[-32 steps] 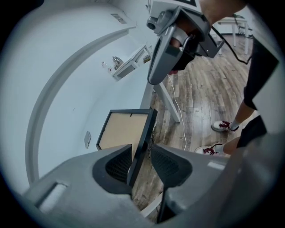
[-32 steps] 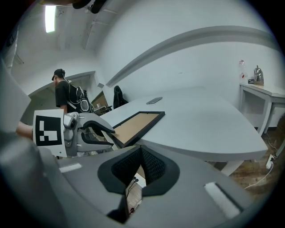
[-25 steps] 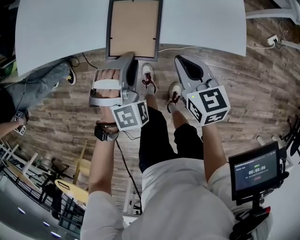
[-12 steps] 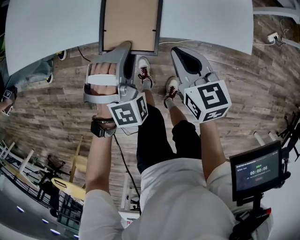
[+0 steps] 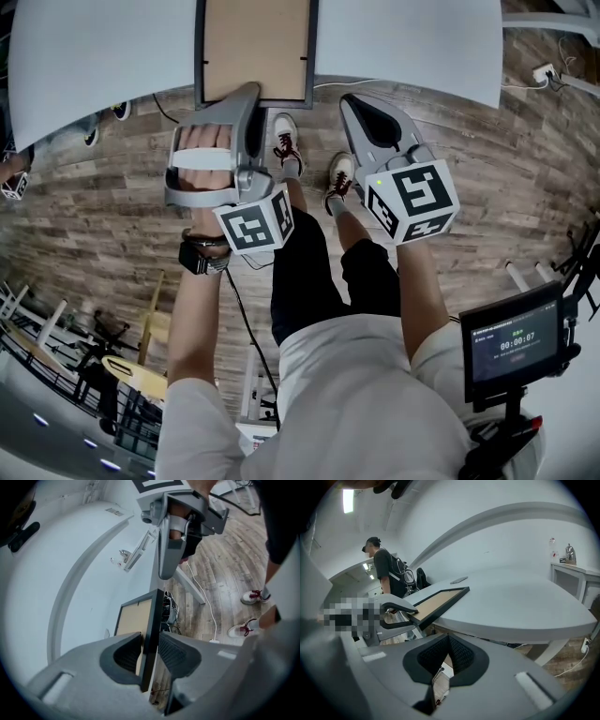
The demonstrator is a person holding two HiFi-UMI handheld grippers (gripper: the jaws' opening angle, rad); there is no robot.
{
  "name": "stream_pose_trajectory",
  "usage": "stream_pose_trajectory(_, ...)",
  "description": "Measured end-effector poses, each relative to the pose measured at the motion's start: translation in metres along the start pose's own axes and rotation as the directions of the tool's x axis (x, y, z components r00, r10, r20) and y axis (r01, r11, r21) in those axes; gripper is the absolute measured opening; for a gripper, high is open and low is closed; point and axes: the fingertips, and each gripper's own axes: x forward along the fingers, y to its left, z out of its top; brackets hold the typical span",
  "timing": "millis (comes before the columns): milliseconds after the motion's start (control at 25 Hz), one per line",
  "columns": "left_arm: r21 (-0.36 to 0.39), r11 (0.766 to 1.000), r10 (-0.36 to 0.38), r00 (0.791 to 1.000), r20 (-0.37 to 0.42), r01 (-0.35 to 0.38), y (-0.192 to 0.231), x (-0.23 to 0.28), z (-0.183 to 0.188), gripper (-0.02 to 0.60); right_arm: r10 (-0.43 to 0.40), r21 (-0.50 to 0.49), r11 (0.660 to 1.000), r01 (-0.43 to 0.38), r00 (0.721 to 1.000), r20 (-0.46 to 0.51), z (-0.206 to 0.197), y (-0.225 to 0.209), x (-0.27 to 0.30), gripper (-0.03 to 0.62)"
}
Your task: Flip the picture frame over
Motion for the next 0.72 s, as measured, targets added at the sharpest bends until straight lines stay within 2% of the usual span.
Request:
stream_pose_trajectory(240,-0.019,1.000,0.010,1.000,0.004,-0.010,0.038,-0.034,0.022,0.109,-0.013,-0.003,1.000,0.013,0.999,0.033,0.042,0.002,-0.044,0.002)
stream_pose_trajectory(600,-0.082,0.997,0.002,1.000,0.027,0.000,0.030,-0.023,0.025,0.089,-0.041,-0.004,0.999,0.041,0.999,0.030,0.038,-0.010,-0.044,0.002)
stream_pose_trajectory(720,-0.123,0.992,-0.004,0.999,0.039,0.009,0.032,-0.021,0.026,0.086,-0.049,0.003,0.999,0.049,0.998,0.034,0.040,-0.013,-0.045,0.002)
